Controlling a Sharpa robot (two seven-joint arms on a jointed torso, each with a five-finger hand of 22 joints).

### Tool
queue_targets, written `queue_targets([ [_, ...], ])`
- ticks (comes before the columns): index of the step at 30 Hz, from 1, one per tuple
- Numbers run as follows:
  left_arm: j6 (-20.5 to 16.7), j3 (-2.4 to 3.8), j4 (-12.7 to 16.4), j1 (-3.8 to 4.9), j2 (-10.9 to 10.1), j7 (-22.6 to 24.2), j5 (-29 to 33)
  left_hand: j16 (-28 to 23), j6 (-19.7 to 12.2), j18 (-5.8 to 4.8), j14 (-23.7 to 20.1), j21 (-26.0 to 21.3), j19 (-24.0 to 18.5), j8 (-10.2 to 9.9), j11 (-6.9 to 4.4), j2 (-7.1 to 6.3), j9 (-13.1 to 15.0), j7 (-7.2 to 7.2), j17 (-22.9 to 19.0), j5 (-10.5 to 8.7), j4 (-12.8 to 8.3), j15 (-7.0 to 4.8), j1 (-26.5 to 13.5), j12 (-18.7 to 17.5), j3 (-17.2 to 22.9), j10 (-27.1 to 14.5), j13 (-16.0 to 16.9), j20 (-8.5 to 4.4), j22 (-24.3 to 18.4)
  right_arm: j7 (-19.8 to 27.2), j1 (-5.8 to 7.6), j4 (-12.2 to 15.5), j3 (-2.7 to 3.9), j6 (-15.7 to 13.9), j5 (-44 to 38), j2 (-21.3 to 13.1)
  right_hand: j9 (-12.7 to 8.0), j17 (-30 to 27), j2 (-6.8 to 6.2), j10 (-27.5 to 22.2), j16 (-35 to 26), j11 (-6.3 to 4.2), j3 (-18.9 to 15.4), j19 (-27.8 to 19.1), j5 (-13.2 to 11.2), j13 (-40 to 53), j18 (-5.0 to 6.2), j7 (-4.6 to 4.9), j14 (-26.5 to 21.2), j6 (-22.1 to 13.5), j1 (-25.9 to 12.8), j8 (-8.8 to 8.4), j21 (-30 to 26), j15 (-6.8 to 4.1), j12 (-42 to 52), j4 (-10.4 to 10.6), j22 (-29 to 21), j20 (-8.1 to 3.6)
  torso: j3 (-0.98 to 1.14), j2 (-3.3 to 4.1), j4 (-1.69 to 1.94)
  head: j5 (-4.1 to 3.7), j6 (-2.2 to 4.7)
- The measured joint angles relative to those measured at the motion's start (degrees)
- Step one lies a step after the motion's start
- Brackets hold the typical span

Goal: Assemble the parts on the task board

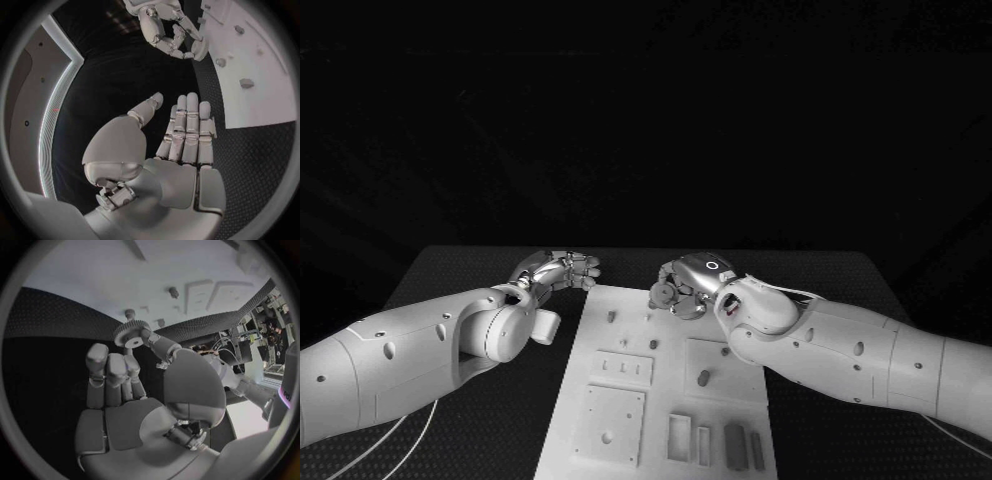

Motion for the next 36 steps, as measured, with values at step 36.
queue_targets([
  [36,0.01,0.02,0.20,0.02,0.63,-0.07,0.02,0.00,0.00,-0.01,0.00,0.00,0.00,0.00,0.00,0.00,0.08,0.00,0.03,0.00,0.00,0.00,0.00,0.00,0.00,0.00,0.00,0.00,0.00,0.06,-1.86,-6.19,-2.93,0.44,-0.64,6.96,-0.03,-0.02,-0.01,-0.11,-0.21,-0.09,-0.02,-0.07,-0.04,-0.26,0.25,-0.01,0.09,0.01,-0.01,-0.51,-0.01,0.11,-0.43,-0.01,0.00,0.08,0.19,0.03,-0.20,0.45,-0.70],
])
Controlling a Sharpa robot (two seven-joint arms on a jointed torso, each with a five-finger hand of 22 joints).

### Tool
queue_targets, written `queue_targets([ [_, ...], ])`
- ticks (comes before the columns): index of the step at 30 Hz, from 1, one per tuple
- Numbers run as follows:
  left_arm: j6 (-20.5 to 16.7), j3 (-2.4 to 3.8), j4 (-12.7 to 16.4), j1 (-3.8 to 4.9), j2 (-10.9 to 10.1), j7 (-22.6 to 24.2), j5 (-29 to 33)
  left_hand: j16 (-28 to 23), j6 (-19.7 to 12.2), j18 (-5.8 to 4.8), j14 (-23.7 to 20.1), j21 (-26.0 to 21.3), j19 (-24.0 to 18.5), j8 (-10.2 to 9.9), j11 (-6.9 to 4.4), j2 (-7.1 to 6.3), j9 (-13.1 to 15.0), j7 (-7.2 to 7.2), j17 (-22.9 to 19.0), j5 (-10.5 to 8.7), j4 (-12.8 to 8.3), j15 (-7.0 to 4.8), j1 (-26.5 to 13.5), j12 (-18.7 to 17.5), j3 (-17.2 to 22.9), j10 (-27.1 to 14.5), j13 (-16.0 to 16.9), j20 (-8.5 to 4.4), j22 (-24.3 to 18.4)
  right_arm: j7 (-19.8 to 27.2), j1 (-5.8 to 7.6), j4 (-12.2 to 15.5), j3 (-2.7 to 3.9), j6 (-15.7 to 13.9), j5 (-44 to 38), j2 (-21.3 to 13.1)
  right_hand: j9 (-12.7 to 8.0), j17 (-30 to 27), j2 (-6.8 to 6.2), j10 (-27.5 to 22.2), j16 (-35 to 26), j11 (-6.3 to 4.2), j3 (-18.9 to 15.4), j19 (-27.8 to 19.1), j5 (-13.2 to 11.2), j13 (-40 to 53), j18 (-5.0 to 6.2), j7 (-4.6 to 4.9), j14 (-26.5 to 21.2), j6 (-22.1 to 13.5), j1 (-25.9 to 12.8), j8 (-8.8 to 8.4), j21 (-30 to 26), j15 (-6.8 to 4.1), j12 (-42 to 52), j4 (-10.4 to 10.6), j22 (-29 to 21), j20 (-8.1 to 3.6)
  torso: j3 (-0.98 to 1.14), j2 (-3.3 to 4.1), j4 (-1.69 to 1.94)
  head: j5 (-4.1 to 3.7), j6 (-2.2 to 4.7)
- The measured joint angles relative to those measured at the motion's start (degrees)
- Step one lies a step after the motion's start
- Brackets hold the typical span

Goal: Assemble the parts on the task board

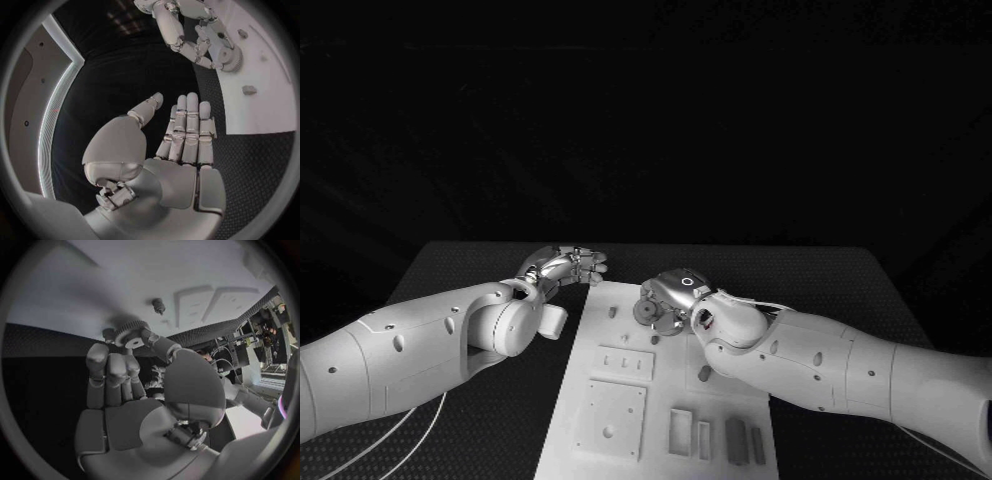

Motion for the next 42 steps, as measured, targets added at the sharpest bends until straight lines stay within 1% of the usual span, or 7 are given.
queue_targets([
  [10,0.00,0.00,0.02,0.00,-0.04,-0.02,0.00,0.00,0.00,0.00,0.00,0.00,0.00,0.00,0.00,0.00,-0.01,0.00,-0.01,0.00,0.00,0.00,0.00,0.00,0.00,0.00,0.00,0.00,-0.05,0.03,-0.02,-0.85,-0.28,0.55,0.13,0.36,-1.13,0.08,-1.57,-0.58,-0.38,0.53,0.01,0.29,0.01,-1.36,0.03,0.03,0.17,-0.03,0.20,-2.88,-0.05,0.47,-1.95,0.01,0.00,-0.10,0.04,0.00,-0.05,0.07,-0.01],
  [17,0.01,0.00,0.03,0.00,-0.03,-0.04,0.00,0.00,0.00,0.00,0.00,0.00,0.00,0.00,0.00,0.00,0.04,0.00,-0.01,0.00,0.00,0.00,0.00,0.00,0.00,0.00,0.00,0.00,-0.05,0.03,-0.03,-1.66,-0.38,0.68,0.28,0.63,-2.26,0.25,-2.10,-1.82,-0.67,1.10,0.01,0.06,0.01,-2.03,0.02,2.66,0.07,-2.66,0.75,-5.02,-0.10,1.56,-2.84,0.01,0.00,-0.29,0.04,0.01,-0.04,0.02,-0.01],
  [28,0.01,0.00,-0.04,0.00,0.03,-0.07,0.00,0.00,0.00,0.00,0.00,0.00,0.00,0.00,0.00,0.00,0.04,0.00,-0.02,0.00,0.00,0.00,0.00,0.00,0.00,0.00,0.00,0.00,-0.05,0.18,-0.17,-1.87,-0.57,0.90,0.92,1.03,-2.46,0.37,-2.55,-2.28,-0.67,1.37,-0.16,-0.04,0.01,-2.03,-0.05,3.14,0.09,-3.14,1.19,-5.44,-0.10,1.94,-2.84,-0.16,0.00,-0.20,0.01,0.02,0.00,0.00,-0.10],
  [31,0.01,0.00,-0.05,0.00,-0.01,-0.08,0.00,0.00,0.00,-0.01,0.00,0.00,0.00,0.00,0.00,0.00,0.03,0.00,-0.02,0.00,0.00,0.00,0.00,0.00,0.00,0.00,0.00,0.00,-0.05,0.32,-0.18,-1.59,-0.57,1.01,1.24,0.79,-2.55,0.48,-1.69,-2.37,-0.99,1.43,0.40,-0.04,3.31,-2.03,-0.07,3.20,0.09,-3.20,2.05,-5.61,-0.11,1.94,-2.84,-1.37,0.00,-0.19,0.01,0.02,-0.01,0.00,-0.12],
  [34,0.01,0.00,-0.05,0.00,-0.01,-0.09,0.00,0.00,0.00,0.00,0.00,0.00,0.00,0.00,0.00,0.00,0.03,0.00,-0.02,0.00,0.00,0.00,0.00,0.00,0.00,0.00,0.00,0.00,-0.04,0.59,-0.18,-1.42,-0.57,1.27,1.75,0.41,-2.60,0.73,0.72,-2.50,-1.04,1.44,1.00,-0.29,12.54,-1.95,-0.08,2.65,0.08,-2.66,2.34,-5.22,-0.11,1.94,-2.84,-3.38,0.00,0.06,0.01,0.02,-0.01,-0.04,-0.13],
  [36,0.01,0.00,-0.05,0.00,-0.03,-0.09,0.00,0.00,0.00,0.00,0.00,0.00,0.00,0.00,0.00,0.00,0.03,0.00,-0.02,0.00,0.00,0.00,0.00,0.00,0.00,0.00,0.00,0.00,-0.05,0.79,-0.15,-1.32,-0.54,1.45,2.10,0.23,-2.64,0.82,1.94,-2.51,-1.04,1.45,1.26,-0.35,15.98,-1.88,-0.08,2.47,0.08,-2.47,1.69,-4.97,-0.11,1.94,-2.84,-4.81,0.00,0.11,0.01,0.02,-0.01,-0.05,-0.13],
  [42,0.01,0.00,-0.04,0.00,-0.18,-0.14,0.00,0.00,-0.21,-0.01,0.00,0.00,0.00,-0.38,0.00,-0.04,0.03,0.21,-0.02,0.00,0.13,0.00,-0.04,0.00,0.12,0.00,0.00,0.00,-0.10,1.09,-0.21,-0.92,-0.53,1.88,3.01,-0.79,-2.60,0.96,3.45,-2.60,-1.27,1.53,1.82,-0.35,18.37,-1.82,-0.08,1.89,0.09,-1.89,0.64,-4.19,-0.11,1.94,-2.84,-5.62,0.00,0.12,0.00,0.02,-0.03,-0.04,-0.20],
])
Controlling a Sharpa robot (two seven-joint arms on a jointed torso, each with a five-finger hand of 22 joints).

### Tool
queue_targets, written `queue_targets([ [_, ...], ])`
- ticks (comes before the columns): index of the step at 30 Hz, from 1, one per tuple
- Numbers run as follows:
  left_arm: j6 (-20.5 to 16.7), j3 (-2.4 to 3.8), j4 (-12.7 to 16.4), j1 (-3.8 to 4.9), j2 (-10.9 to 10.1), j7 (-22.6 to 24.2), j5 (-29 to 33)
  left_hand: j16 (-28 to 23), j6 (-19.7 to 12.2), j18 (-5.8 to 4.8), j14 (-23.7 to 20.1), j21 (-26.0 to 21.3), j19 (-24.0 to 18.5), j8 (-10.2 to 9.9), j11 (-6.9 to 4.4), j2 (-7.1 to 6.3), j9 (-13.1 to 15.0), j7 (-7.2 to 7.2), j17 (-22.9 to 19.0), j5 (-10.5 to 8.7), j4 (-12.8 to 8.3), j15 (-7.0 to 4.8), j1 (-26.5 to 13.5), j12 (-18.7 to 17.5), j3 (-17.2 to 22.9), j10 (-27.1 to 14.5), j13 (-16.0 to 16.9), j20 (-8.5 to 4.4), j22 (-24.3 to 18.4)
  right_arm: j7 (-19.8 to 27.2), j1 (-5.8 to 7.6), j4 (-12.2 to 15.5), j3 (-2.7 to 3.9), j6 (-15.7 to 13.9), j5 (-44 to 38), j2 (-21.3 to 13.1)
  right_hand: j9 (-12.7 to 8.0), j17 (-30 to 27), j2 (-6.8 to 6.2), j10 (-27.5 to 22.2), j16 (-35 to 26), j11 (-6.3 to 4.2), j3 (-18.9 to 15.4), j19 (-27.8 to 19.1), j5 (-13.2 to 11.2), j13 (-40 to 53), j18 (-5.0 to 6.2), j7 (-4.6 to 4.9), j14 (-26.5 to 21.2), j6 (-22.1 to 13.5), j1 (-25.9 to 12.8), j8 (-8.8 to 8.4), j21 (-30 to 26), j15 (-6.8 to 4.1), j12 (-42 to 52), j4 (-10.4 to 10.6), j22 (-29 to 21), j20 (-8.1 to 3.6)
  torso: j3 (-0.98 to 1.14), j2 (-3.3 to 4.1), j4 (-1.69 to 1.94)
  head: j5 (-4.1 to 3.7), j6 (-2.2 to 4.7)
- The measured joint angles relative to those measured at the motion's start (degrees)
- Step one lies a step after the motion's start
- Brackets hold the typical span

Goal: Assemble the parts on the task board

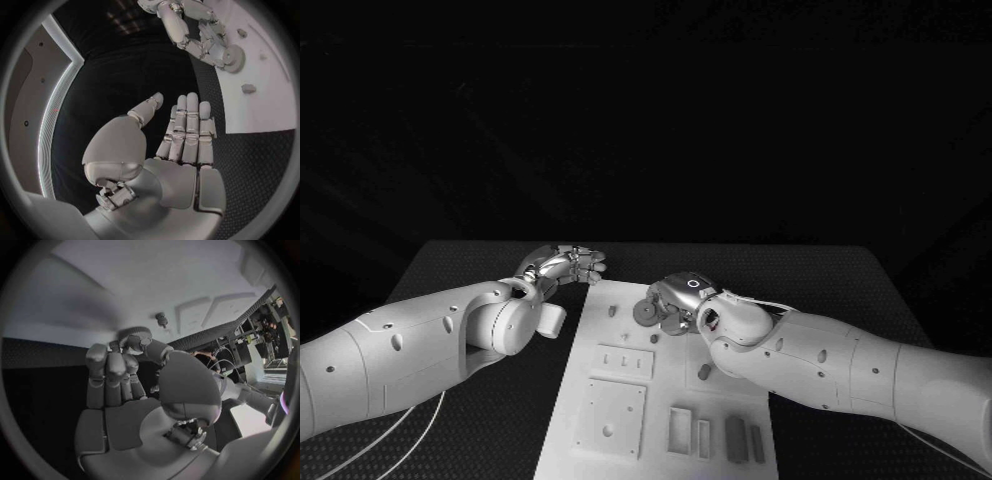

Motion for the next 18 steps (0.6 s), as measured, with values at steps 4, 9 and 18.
queue_targets([
  [4,0.00,0.00,-0.01,0.00,0.00,-0.03,0.00,0.00,0.00,0.00,0.00,0.00,0.00,0.00,0.00,-0.19,0.00,0.00,0.00,0.00,0.00,0.00,-0.19,0.00,0.00,0.00,0.00,0.00,0.00,0.00,-0.23,0.00,-0.08,0.27,0.46,-0.42,-0.24,0.13,0.32,0.00,0.00,0.00,0.16,0.00,3.78,0.00,0.00,-0.04,0.00,0.04,-0.86,-0.12,0.00,0.00,0.00,-0.16,0.00,0.00,0.03,0.00,-0.04,0.07,-0.04],
  [9,0.00,0.00,-0.01,0.00,-0.05,-0.07,0.00,0.00,0.00,0.00,0.00,0.22,0.00,0.00,0.00,-0.19,0.00,0.00,0.05,0.00,0.00,0.00,-0.19,0.00,0.00,0.00,0.00,0.00,0.00,0.08,-0.24,0.36,-0.04,0.28,0.83,-0.94,-0.58,0.30,0.57,0.00,-0.09,0.00,0.73,-0.01,7.92,0.06,0.01,-0.04,0.00,0.04,-1.36,-0.12,0.00,0.00,-0.21,-0.73,0.00,0.01,0.04,-0.01,-0.03,0.08,-0.05],
  [18,-0.01,0.00,0.01,0.00,-0.17,-0.12,0.00,0.00,0.00,0.00,0.00,0.22,0.00,0.00,0.00,-0.19,-0.01,0.00,0.05,0.00,0.00,0.00,-0.19,-0.23,0.00,0.00,0.00,0.00,0.00,0.15,-0.65,1.87,-0.06,-0.60,1.24,-2.83,-0.71,0.37,0.79,0.00,-0.23,0.00,1.04,-0.10,9.65,0.06,0.01,-0.04,0.00,0.04,-1.57,-0.41,0.19,0.00,-0.21,-0.71,0.00,0.10,0.11,0.00,-0.07,0.13,-0.01],
])
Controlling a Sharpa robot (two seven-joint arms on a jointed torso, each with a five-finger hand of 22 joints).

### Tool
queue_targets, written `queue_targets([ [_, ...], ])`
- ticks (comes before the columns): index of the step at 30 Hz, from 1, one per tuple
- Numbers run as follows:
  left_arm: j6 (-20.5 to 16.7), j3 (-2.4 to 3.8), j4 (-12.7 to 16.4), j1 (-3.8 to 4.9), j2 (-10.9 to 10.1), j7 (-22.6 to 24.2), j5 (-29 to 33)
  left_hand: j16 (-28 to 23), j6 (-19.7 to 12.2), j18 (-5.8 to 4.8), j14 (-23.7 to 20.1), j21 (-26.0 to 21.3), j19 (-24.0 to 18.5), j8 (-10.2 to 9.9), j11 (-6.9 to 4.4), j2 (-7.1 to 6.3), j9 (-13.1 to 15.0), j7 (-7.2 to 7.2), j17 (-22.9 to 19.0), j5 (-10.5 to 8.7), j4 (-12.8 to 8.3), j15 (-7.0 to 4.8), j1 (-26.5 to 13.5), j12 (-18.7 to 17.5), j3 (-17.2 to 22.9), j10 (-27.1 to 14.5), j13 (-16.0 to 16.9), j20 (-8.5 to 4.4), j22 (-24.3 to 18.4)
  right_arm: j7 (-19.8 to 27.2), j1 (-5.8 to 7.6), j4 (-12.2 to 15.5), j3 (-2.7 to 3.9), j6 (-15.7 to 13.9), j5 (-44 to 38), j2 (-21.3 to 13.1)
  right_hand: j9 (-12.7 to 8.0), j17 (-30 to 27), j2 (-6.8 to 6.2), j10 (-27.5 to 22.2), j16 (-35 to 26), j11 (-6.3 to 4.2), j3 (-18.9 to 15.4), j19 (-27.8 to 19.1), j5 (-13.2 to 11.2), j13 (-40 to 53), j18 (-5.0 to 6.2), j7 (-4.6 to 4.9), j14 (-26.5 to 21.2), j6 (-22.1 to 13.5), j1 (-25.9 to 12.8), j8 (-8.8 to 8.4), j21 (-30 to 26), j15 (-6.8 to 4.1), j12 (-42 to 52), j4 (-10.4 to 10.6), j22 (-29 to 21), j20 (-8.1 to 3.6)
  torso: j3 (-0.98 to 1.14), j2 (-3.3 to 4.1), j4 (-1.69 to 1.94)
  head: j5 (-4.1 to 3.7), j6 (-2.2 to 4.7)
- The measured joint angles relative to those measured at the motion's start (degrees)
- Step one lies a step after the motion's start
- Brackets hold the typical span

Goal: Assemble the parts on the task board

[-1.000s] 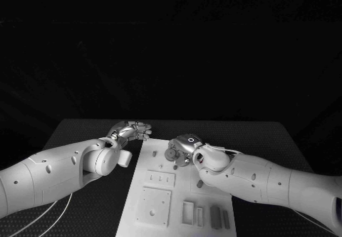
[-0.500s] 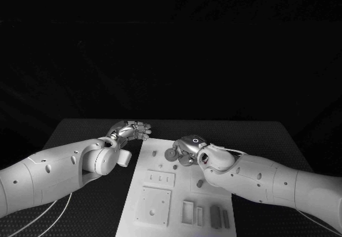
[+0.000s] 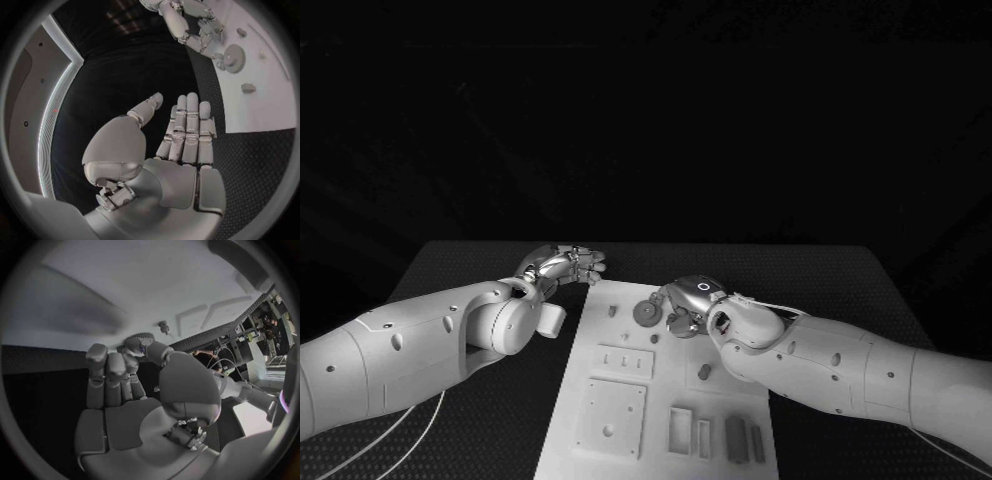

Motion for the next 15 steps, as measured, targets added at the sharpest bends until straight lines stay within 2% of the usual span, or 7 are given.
queue_targets([
  [4,0.00,0.00,0.01,0.00,-0.14,-0.01,0.00,0.00,0.00,0.00,0.00,0.00,0.00,0.00,0.00,0.00,0.05,0.00,0.00,0.00,0.00,0.00,0.00,0.00,0.00,0.00,0.00,0.00,0.00,0.51,-0.12,1.19,-0.04,-2.19,0.87,-1.46,-0.05,0.03,-0.10,0.00,0.00,0.00,0.49,-0.01,-0.08,0.00,0.00,0.00,0.00,0.00,-0.09,0.00,0.00,0.00,0.00,-0.12,0.00,0.01,-0.01,-0.01,-0.01,0.00,0.09],
  [7,0.00,0.00,-0.03,0.00,-0.28,-0.01,0.00,0.00,0.00,0.00,0.00,0.00,0.00,0.00,0.00,0.00,0.05,0.00,-0.01,0.00,0.00,0.00,0.00,0.00,0.00,0.00,0.00,0.00,0.00,1.81,-0.12,2.50,0.09,-5.16,2.54,-3.37,-0.20,0.07,-0.40,0.00,0.00,0.00,0.62,0.01,-1.60,0.00,0.00,0.01,0.00,-0.01,-0.35,0.00,0.00,0.00,0.00,0.01,0.00,0.00,0.00,-0.03,-0.04,-0.01,0.20],
  [9,0.00,0.00,-0.08,0.00,-0.34,-0.01,0.00,0.00,0.00,0.00,0.00,0.00,0.00,0.00,0.00,0.00,0.05,0.00,-0.01,0.00,0.00,0.00,0.00,0.00,0.00,0.00,0.00,0.00,0.00,3.04,-0.12,3.53,0.68,-6.98,4.16,-4.80,-0.25,0.09,-0.85,0.00,-0.23,0.00,0.74,0.14,-3.00,0.00,0.00,0.01,0.00,-0.01,0.11,0.00,0.00,0.00,0.00,0.13,-0.02,-0.12,0.00,-0.03,-0.07,-0.08,0.28],
  [11,0.00,0.00,-0.11,0.00,-0.45,-0.01,0.00,0.00,0.00,0.00,0.00,0.00,0.00,0.00,0.00,0.00,0.05,0.00,-0.01,0.00,0.00,0.00,0.00,0.00,0.00,0.00,0.00,0.00,0.00,4.72,0.06,4.73,1.61,-8.68,6.38,-6.50,-0.31,0.17,-1.76,0.00,-0.28,0.00,0.78,0.33,-4.69,0.00,0.00,0.01,0.19,-0.01,-0.05,0.00,0.00,-0.19,0.00,0.17,-0.15,-0.28,0.00,-0.06,-0.10,-0.18,0.40],
  [12,0.00,0.00,-0.12,0.00,-0.47,-0.01,0.00,0.00,0.00,0.00,0.00,0.00,0.00,0.00,0.00,0.00,0.05,0.00,-0.01,0.00,0.00,0.00,0.00,0.00,0.00,0.00,0.00,0.00,0.00,4.97,0.12,4.90,1.72,-8.84,6.72,-6.75,-0.31,0.17,-1.74,0.00,-0.28,0.00,0.77,0.38,-4.96,0.00,0.00,0.01,0.19,-0.01,-0.06,0.00,0.00,-0.19,0.00,0.18,-0.15,-0.28,0.00,-0.07,-0.10,-0.20,0.42],
  [14,0.00,0.00,-0.18,0.00,-0.57,-0.01,0.00,0.00,0.00,0.00,0.00,0.00,0.00,0.00,0.00,0.00,0.06,0.00,-0.01,0.00,0.00,0.00,0.00,0.00,0.00,0.00,0.00,0.00,0.00,6.84,0.52,6.14,2.54,-9.54,9.17,-8.60,-0.37,0.17,-2.82,0.00,-0.31,0.00,0.17,0.54,-7.21,0.00,0.00,0.01,0.19,-0.01,-0.25,0.00,0.00,-0.19,0.01,0.78,-0.21,-0.33,0.00,-0.08,-0.15,-0.34,0.53],
  [15,0.00,0.00,-0.20,0.00,-0.60,-0.01,0.00,0.00,0.00,0.00,0.00,0.00,0.00,0.00,0.00,0.00,0.10,0.00,-0.01,0.00,0.00,0.00,0.00,0.00,0.00,0.00,0.00,0.00,0.00,7.66,0.72,6.54,2.81,-9.63,10.27,-9.43,-0.37,0.19,-2.95,0.00,-0.31,0.00,-0.12,0.54,-8.22,-0.01,0.00,0.01,0.19,-0.01,-0.36,0.00,0.00,-0.19,0.01,1.07,-0.22,-0.33,0.00,-0.09,-0.16,-0.42,0.58],
])
